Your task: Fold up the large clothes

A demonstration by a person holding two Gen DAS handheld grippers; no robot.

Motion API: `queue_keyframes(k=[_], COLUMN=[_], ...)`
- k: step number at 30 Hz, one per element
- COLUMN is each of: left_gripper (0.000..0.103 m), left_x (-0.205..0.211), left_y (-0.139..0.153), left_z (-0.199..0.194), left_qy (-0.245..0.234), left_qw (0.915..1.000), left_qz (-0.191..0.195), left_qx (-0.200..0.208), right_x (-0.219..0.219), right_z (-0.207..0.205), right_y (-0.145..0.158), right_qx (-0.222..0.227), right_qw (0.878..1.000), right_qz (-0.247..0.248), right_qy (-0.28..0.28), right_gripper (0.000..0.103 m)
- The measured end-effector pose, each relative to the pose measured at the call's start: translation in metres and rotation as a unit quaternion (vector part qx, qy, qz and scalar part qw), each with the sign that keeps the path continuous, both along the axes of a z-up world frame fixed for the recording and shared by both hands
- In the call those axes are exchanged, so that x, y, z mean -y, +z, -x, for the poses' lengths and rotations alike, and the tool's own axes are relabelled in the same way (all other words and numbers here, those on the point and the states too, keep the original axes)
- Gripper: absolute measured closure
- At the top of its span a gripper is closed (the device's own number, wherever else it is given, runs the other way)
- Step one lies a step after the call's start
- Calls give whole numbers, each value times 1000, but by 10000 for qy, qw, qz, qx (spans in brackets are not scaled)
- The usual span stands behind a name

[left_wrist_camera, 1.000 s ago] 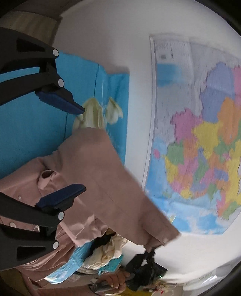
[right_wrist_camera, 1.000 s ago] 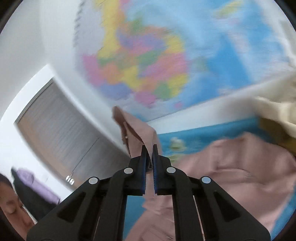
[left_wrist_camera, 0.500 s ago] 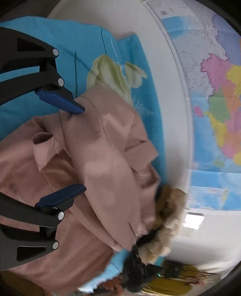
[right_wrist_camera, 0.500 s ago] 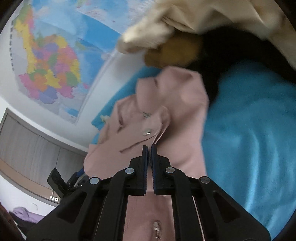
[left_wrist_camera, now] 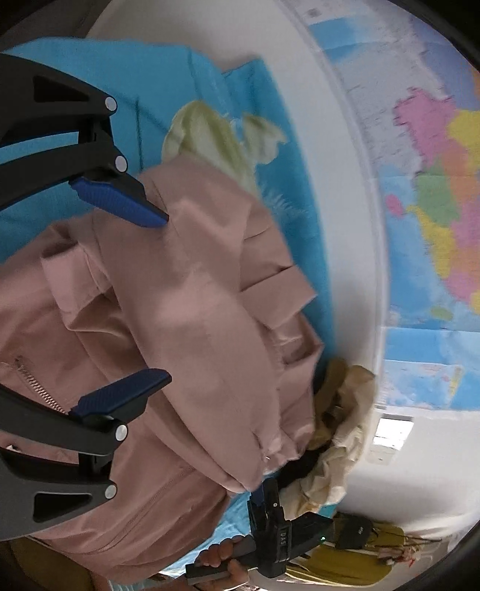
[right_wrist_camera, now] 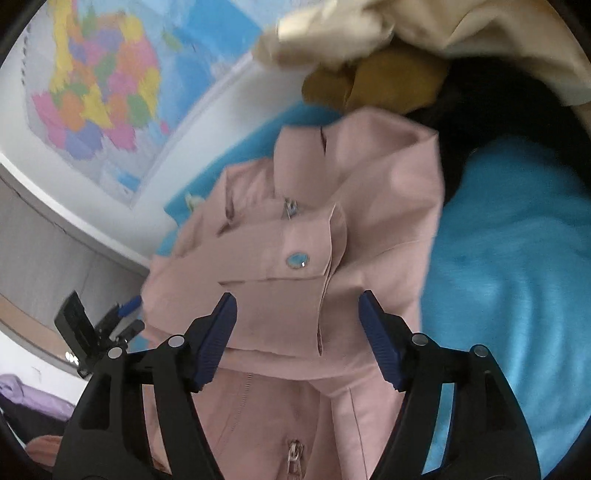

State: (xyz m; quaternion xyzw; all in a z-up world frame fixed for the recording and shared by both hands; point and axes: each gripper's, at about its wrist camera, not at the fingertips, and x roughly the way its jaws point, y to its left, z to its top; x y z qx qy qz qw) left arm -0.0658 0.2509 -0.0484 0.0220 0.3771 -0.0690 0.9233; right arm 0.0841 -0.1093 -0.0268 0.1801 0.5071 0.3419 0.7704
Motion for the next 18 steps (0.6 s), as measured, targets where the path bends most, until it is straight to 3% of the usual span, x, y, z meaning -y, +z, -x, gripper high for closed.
queue_keyframes(k=[2,5,9,14,18], left_gripper=[26,26,26,26,26], left_x=[4,8,8,18,15], left_y=[-8,-8,6,-9,-17], left_z=[-5,-7,0,-16,-20], left_qy=[22,-13,-230,-257,-149], left_qw=[9999,10000,9992,9996,9996], left_qz=[-68,-45,273,29,-10], left_qx=[-100,-87,198,-80,-232], right_x=[-10,0,38,47,42], right_z=[0,9,15,11,17], right_y=[-4,9,27,4,4], right_qx=[61,424,689,300,439], right_qw=[9997,9989,9967,9980,9961], right_qz=[187,211,58,321,608], right_qy=[134,52,-434,-454,-470], right_gripper=[99,101,101,99,78])
